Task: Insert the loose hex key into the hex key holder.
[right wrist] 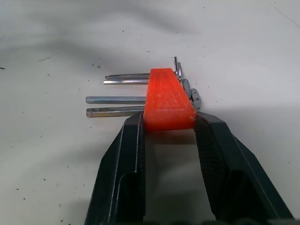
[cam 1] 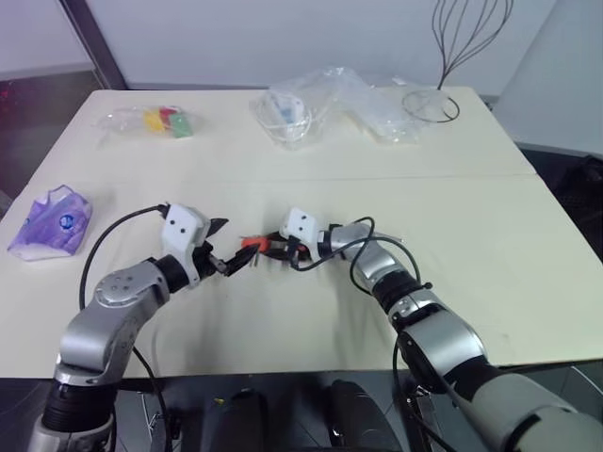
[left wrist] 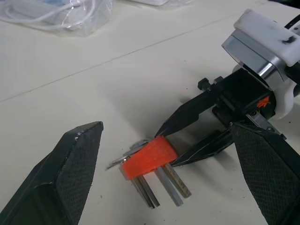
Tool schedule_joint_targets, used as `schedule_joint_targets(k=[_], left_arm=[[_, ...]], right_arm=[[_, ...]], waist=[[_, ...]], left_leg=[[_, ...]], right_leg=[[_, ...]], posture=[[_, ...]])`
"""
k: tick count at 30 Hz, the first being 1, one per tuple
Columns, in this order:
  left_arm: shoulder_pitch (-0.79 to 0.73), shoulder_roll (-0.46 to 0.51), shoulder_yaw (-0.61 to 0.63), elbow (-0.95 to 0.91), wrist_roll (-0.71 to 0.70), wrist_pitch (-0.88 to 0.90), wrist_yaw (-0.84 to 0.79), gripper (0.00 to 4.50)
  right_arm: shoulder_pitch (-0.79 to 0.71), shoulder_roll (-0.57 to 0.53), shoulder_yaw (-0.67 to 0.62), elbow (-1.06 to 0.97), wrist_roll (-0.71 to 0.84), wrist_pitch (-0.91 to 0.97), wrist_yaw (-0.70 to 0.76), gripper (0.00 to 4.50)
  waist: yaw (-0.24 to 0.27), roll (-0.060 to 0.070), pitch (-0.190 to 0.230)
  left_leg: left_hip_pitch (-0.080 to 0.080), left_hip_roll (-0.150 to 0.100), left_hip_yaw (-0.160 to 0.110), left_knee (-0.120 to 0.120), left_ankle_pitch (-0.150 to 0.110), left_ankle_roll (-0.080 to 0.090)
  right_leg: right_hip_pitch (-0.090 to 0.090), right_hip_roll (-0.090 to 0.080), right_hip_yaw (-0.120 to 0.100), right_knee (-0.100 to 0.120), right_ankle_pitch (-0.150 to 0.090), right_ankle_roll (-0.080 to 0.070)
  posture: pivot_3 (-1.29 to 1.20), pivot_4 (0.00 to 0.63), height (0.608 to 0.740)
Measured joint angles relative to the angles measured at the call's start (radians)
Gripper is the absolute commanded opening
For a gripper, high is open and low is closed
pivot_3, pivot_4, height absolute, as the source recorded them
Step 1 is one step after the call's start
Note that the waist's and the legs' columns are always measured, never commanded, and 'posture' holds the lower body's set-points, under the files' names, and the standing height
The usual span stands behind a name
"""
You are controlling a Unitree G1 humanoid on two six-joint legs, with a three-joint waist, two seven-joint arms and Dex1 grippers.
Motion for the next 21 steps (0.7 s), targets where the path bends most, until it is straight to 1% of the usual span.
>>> schedule_joint_targets(k=[5, 8, 12, 15, 18, 21], left_arm=[[-0.006, -0.008, 0.001, 0.005, -0.006, 0.001, -0.008, 4.5], [-0.026, -0.008, 0.007, 0.017, -0.021, 0.005, -0.023, 4.5], [-0.055, -0.008, 0.011, 0.036, -0.038, 0.011, -0.039, 4.5], [-0.099, -0.01, 0.018, 0.053, -0.066, 0.026, -0.051, 4.5], [-0.127, -0.011, 0.02, 0.079, -0.078, 0.027, -0.059, 4.5], [-0.135, -0.014, 0.019, 0.104, -0.081, 0.027, -0.067, 4.5]], right_arm=[[0.025, -0.022, 0.009, -0.055, -0.021, -0.023, -0.028, 0.96], [0.089, -0.078, 0.01, -0.184, -0.046, -0.045, -0.068, 0.96], [0.143, -0.132, 0.007, -0.331, -0.062, -0.041, -0.118, 0.96], [0.2, -0.165, -0.005, -0.496, -0.067, -0.039, -0.164, 0.96], [0.231, -0.211, -0.015, -0.645, -0.08, -0.04, -0.194, 0.96], [0.246, -0.25, -0.017, -0.737, -0.095, -0.042, -0.212, 0.96]], waist=[[0.004, 0.0, 0.0], [0.01, 0.0, 0.0], [0.005, 0.0, 0.0], [0.003, 0.0, 0.0], [0.003, 0.0, 0.0], [0.003, 0.0, 0.0]], left_leg=[[0.0, 0.0, 0.0, 0.0, 0.0, 0.0], [-0.002, 0.0, -0.001, 0.0, 0.0, 0.0], [-0.002, 0.0, 0.0, 0.0, 0.0, 0.0], [-0.002, 0.0, -0.001, 0.0, 0.0, 0.0], [-0.002, 0.0, 0.0, 0.0, 0.0, 0.0], [-0.002, -0.001, 0.0, 0.0, 0.0, 0.0]], right_leg=[[0.0, -0.001, 0.0, 0.0, 0.0, 0.0], [-0.001, -0.002, -0.001, -0.001, 0.0, 0.0], [-0.001, -0.001, -0.001, -0.001, 0.0, 0.0], [-0.002, 0.0, -0.001, -0.001, 0.0, 0.0], [-0.002, -0.001, 0.0, -0.001, 0.0, 0.0], [-0.002, -0.001, 0.0, -0.001, 0.0, 0.0]], posture=[[0.0, 0.15, 0.74], [0.0, 0.15, 0.74], [0.0, 0.15, 0.74], [0.0, 0.15, 0.74], [0.0, 0.15, 0.74], [0.0, 0.15, 0.74]])
